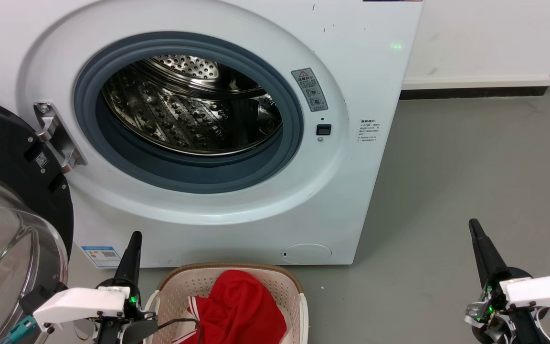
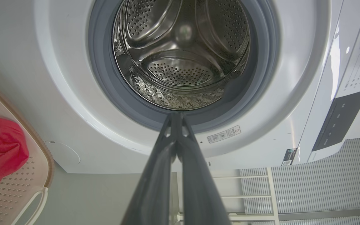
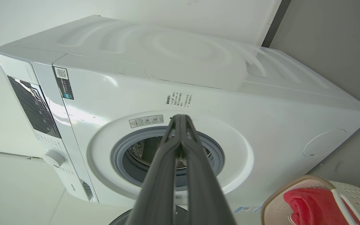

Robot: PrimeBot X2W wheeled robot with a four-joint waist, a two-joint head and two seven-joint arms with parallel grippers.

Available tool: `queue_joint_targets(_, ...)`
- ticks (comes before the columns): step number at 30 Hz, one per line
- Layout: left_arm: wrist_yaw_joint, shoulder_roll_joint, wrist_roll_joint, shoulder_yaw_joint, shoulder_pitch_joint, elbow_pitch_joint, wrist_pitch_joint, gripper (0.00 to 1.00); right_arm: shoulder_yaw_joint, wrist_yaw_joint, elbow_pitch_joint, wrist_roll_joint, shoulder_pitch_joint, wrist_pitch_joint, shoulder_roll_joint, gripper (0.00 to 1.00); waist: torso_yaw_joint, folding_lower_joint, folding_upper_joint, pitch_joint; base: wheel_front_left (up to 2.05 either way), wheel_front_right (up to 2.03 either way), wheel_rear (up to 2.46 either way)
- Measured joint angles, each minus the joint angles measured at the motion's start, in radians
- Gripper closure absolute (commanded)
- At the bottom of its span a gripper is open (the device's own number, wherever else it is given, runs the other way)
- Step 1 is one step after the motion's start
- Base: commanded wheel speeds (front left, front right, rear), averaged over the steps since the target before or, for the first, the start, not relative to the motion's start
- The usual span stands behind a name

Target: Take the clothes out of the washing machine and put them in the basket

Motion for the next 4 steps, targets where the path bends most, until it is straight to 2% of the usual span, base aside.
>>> queue_joint_targets(4, -0.002, -0.002, -0.031, 0.002, -0.001, 0.003, 0.007, 1.00, -0.004, 0.000, 0.003, 0.031, -0.002, 0.005, 0.000, 1.00, 0.001, 0.0000, 0.0000, 0.000, 0.00, 0.00, 0.00)
